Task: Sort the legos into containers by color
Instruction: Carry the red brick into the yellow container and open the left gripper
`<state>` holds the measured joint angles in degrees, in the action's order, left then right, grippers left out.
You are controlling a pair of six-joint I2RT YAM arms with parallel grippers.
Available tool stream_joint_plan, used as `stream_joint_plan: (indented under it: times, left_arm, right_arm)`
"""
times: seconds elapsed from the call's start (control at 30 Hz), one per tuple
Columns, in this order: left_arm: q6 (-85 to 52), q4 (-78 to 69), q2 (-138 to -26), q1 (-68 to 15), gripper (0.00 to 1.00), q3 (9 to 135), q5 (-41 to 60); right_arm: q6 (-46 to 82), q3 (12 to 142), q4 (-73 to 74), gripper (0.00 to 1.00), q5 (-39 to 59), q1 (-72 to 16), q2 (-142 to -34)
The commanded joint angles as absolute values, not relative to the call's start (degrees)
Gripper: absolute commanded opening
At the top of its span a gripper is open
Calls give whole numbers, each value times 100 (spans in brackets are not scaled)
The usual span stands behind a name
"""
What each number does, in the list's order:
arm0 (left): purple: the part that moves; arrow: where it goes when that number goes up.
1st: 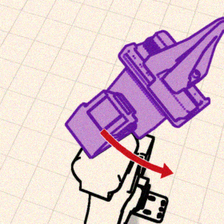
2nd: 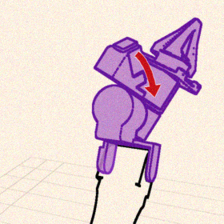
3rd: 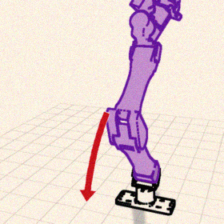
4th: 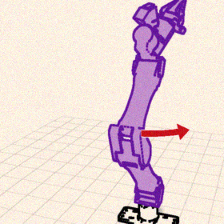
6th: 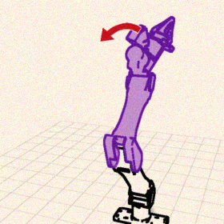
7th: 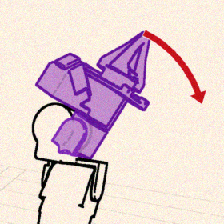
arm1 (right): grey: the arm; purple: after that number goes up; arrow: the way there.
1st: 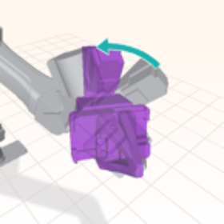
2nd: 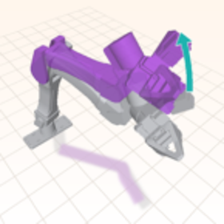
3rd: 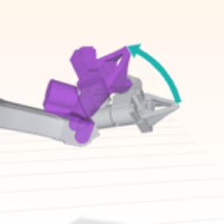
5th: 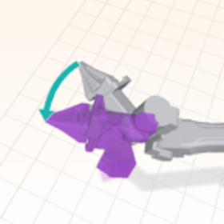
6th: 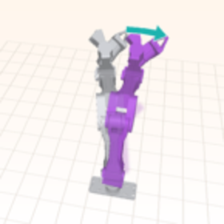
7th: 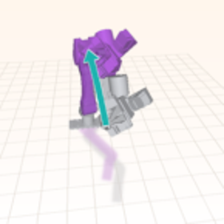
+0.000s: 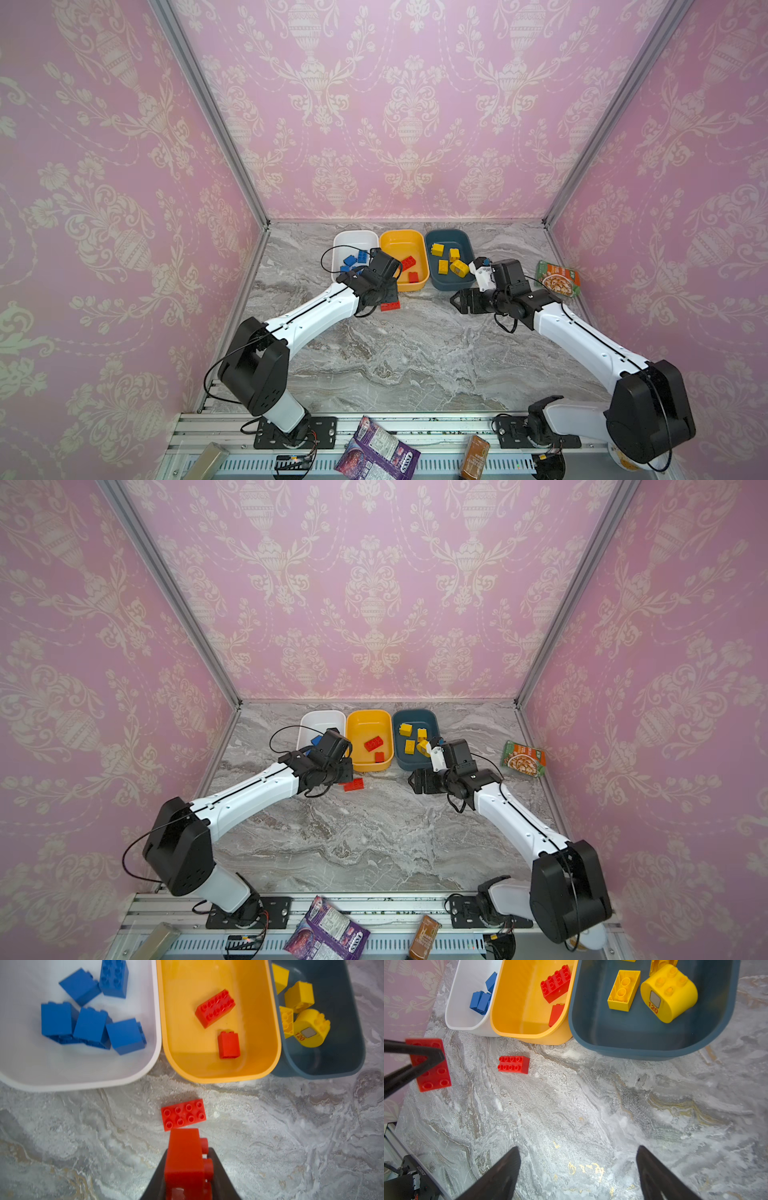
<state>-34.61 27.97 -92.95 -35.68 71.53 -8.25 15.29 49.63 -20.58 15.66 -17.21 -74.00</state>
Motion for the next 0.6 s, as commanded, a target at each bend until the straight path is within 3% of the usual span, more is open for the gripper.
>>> stream_joint_plan:
  times: [0.0, 0.57]
  left_arm:
    - [-2765, 2601, -9737, -3413, 19, 7687, -758]
    - [-1682, 2875, -12523, -2750, 18, 10728, -456]
  right_arm:
    - [1644, 4894, -2004, 88, 1584, -1692, -7198]
    - [1617, 4917, -2151, 88, 1507, -1692, -7040]
